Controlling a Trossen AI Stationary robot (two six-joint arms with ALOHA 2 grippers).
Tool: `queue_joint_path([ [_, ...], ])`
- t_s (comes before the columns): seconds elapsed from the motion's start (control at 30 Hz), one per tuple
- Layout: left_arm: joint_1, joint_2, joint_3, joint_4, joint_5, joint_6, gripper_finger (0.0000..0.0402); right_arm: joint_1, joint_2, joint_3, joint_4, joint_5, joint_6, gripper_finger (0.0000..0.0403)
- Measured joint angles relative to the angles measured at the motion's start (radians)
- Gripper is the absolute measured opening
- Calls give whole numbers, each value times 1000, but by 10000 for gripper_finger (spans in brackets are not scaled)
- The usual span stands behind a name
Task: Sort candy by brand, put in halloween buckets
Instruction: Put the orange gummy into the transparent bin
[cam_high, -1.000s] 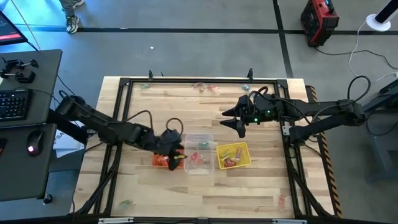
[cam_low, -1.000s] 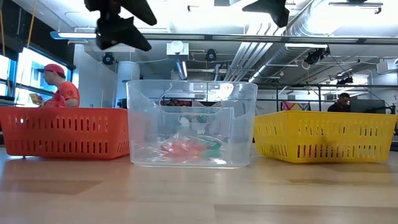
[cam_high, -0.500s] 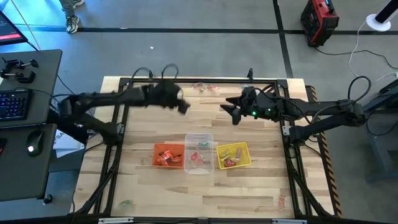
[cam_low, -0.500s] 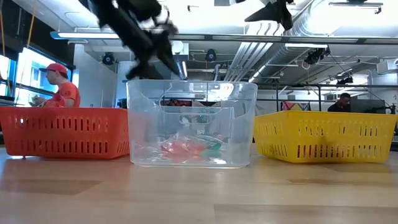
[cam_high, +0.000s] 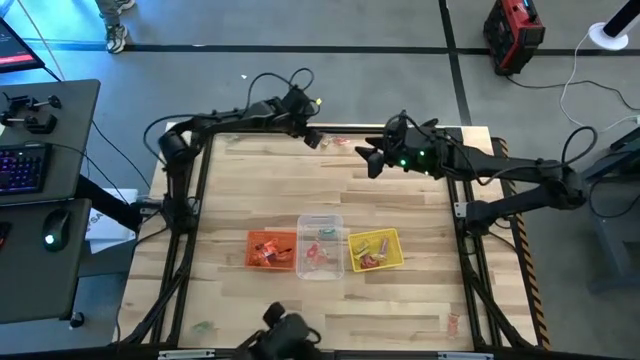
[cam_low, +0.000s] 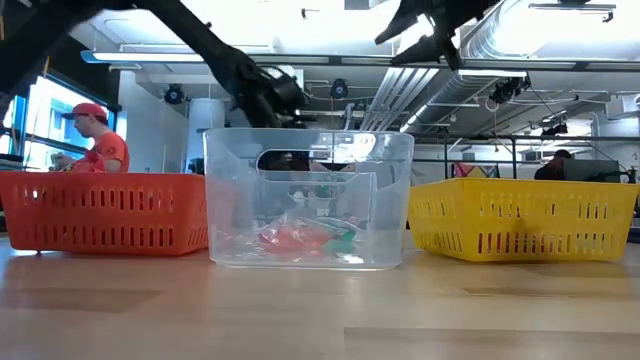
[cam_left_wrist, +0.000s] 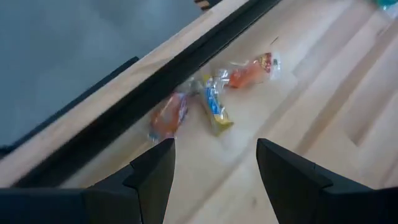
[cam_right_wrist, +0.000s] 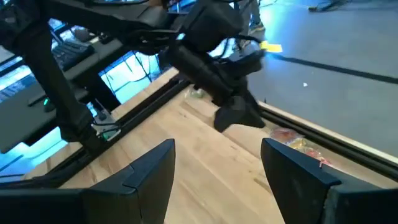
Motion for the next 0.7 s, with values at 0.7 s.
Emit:
queue_joint_path([
  [0.7, 63, 207, 118, 9, 11, 234, 215, -91, 25, 0, 3, 41, 151, 231],
])
